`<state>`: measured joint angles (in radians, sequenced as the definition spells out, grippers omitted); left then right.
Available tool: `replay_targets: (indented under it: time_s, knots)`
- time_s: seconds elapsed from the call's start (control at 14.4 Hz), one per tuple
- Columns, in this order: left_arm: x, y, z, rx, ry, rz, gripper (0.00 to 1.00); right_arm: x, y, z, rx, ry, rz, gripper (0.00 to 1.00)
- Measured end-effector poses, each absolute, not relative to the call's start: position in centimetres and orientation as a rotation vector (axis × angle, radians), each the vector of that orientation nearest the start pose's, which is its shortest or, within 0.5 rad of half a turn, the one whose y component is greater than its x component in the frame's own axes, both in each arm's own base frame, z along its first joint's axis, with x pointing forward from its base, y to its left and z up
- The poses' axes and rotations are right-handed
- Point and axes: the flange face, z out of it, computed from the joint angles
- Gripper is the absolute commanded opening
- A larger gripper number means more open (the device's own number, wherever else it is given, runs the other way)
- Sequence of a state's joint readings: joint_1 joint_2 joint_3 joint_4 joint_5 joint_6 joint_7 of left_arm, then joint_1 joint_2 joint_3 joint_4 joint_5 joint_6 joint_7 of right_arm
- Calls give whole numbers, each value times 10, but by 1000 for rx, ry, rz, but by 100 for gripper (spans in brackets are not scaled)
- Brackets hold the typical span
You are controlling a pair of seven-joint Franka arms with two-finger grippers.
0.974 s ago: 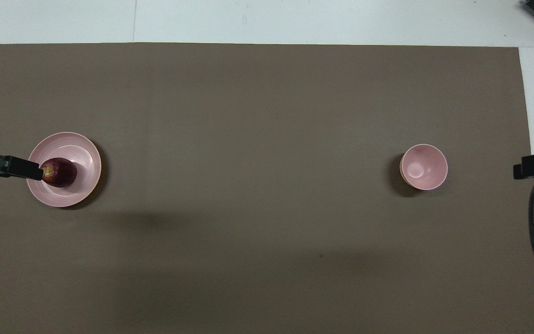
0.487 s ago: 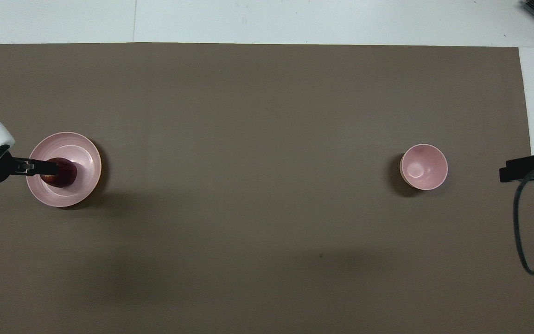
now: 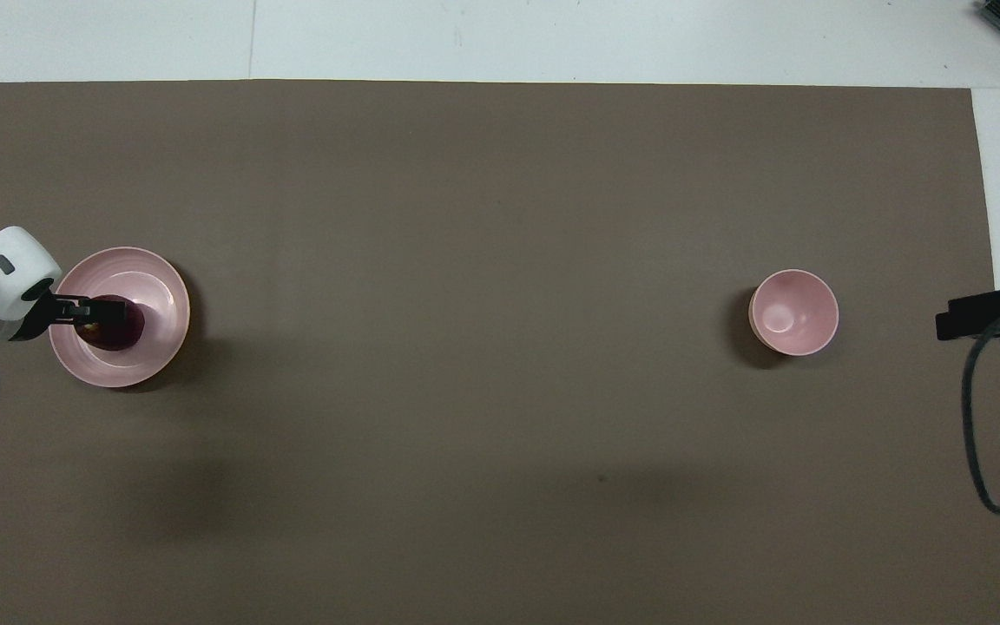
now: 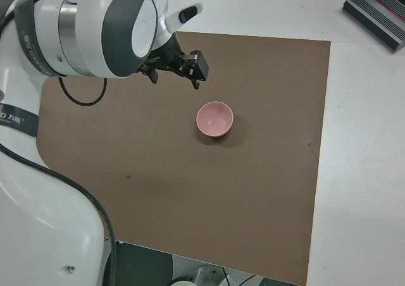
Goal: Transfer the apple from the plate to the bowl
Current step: 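Lower the left gripper onto the red apple on the pink plate, then lift the apple with the left gripper while the right gripper approaches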
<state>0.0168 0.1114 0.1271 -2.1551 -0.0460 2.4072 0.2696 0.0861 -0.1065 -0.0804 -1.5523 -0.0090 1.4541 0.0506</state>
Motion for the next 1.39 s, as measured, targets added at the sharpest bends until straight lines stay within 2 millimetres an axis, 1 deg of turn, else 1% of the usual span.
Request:
replay_targets:
  time_s: [0.07, 0.21, 0.28, 0.35, 0.42, 0.49, 0.9, 1.04, 1.11, 1.25, 1.39]
  knots:
    - [561, 81, 358, -3134, 126, -222, 95, 508, -1, 679, -3141, 71, -15, 100]
    - [560, 81, 355, -3150, 105, -219, 80, 509, 0, 680, -3141, 70, -19, 100]
    - [560, 81, 354, -3153, 101, -218, 69, 509, 0, 680, -3141, 68, -20, 100]
    - [560, 81, 354, -3155, 99, -217, 34, 509, 1, 680, -3140, 67, -21, 100]
    - [559, 81, 354, -3155, 98, -217, 9, 509, 1, 680, -3138, 65, -21, 100]
    - [560, 81, 355, -3154, 99, -223, 0, 509, 2, 680, -3136, 64, -20, 100]
    - [560, 79, 357, -3155, 110, -229, 0, 509, 2, 680, -3134, 63, -21, 100]
    - [558, 71, 367, -3164, 133, -216, 0, 509, 2, 680, -3133, 63, -20, 100]
    - [554, 66, 375, -3179, 145, -176, 0, 509, 3, 679, -3130, 62, -19, 100]
    - [547, 49, 401, -3238, 159, -113, 0, 509, 7, 676, -3095, 54, -5, 100]
    - [543, 19, 432, -3326, 189, -90, 0, 509, 14, 671, -3050, 44, 15, 100]
